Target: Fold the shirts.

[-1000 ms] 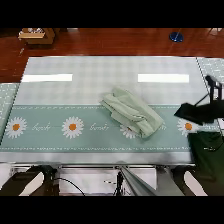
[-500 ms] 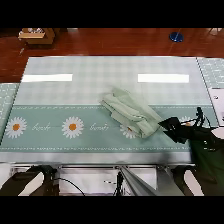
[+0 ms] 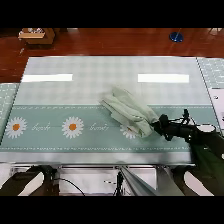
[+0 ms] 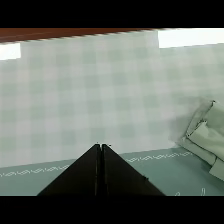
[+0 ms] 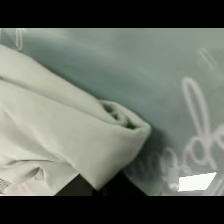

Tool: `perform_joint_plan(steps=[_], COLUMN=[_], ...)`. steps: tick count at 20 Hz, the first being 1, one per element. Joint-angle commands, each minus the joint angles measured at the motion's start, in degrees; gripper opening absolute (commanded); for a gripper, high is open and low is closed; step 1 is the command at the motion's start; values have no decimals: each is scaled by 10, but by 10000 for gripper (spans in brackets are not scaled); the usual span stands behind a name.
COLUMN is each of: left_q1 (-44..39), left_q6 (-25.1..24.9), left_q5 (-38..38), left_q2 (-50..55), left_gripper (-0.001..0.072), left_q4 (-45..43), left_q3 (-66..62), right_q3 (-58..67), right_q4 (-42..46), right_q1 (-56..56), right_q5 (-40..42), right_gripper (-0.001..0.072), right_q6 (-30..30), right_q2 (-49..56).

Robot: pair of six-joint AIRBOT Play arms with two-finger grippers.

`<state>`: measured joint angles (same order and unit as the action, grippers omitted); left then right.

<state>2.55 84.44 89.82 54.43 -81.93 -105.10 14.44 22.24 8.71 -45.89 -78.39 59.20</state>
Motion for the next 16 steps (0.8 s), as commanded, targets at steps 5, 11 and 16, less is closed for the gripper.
perform_joint_plan(steps=[5, 11, 16], left_q1=[0, 0, 0], left_q6=[0, 0, -30], left_q5=[3, 2, 2], left_q2=[34, 120, 172], left_gripper=[27, 28, 27], left_q4=[6, 70, 100], left_q3=[0, 0, 0], right_q3=[168, 443, 506], right_q4=[-5, 232, 422], right_q1=[110, 353, 529], right_q5=[-149, -312, -502], right_gripper=[24, 24, 24], right_q6=[57, -106, -107], right_q2=[-102, -170, -170])
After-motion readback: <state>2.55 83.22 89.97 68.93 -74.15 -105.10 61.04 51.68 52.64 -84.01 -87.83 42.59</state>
